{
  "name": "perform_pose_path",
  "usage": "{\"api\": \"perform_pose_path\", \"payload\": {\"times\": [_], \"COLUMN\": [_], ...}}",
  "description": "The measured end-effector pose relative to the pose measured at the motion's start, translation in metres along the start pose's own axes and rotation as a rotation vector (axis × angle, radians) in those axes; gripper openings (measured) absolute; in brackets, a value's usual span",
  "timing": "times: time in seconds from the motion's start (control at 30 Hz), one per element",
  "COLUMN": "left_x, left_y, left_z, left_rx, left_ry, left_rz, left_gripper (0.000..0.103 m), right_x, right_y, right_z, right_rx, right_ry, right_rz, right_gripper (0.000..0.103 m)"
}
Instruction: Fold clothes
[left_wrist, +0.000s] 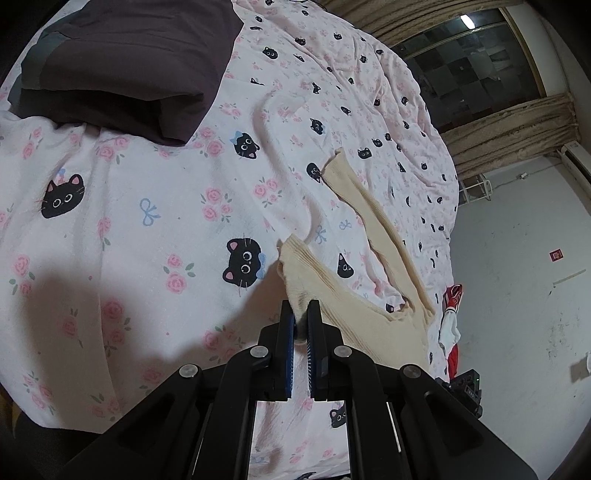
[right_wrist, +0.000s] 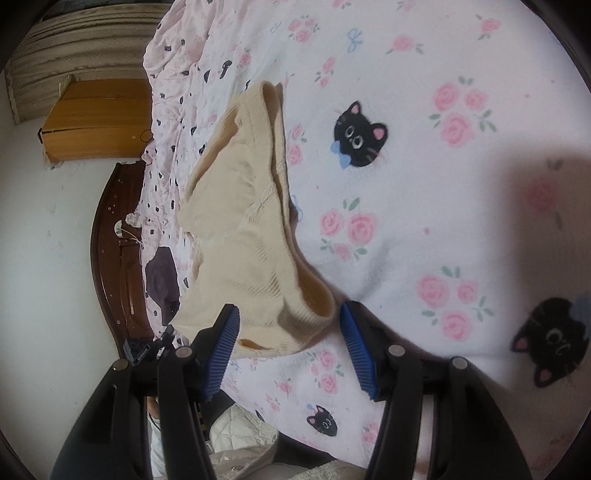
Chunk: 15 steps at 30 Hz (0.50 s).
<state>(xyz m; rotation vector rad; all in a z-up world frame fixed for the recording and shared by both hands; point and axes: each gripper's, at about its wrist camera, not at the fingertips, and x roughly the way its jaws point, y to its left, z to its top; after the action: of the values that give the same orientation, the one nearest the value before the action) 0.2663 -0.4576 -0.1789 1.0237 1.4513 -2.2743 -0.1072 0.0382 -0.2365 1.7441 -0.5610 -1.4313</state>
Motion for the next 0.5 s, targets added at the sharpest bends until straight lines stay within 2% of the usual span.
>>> {"api": "perform_pose_path", "payload": {"times": [0.07,0.1,0.13,0.17,0.2,0.47,0.5], "left_x": [0.0,0.0,0.0,0.0,0.0,-0.004,-0.004], "left_y": [0.001,0.001,0.001,0.001,0.0,-0.008,-0.008], "left_z": [0.0,0.001,0.001,0.001,0.002,0.006,0.007], "left_rx": [0.0,-0.002,-0.002,-0.001,0.0,0.019,0.022], "left_ry": [0.001,0.001,0.001,0.001,0.001,-0.002,-0.001], "left_rz": [0.0,0.0,-0.001,-0.002,-0.003,-0.019,-0.02], "left_gripper": [0.005,0.005,0.005,0.005,0.005,0.005,0.005], "right_x": [0.005,0.007,0.01,0.012,0.016,0.006,0.004], "right_y": [0.004,0.005,0.006,0.006,0.003,0.01,0.009], "right_z": [0.0,0.0,0.0,0.0,-0.001,-0.015,-0.015], "right_rx": [-0.007,-0.006,-0.005,0.0,0.017,-0.001,0.001], "right_ry": [-0.006,-0.015,-0.023,-0.027,-0.02,-0.043,-0.046], "right_rz": [-0.009,-0.014,-0.02,-0.023,-0.02,-0.023,-0.025], "right_gripper": [0.06,0.054,0.033,0.017,0.007,0.007,0.011]}}
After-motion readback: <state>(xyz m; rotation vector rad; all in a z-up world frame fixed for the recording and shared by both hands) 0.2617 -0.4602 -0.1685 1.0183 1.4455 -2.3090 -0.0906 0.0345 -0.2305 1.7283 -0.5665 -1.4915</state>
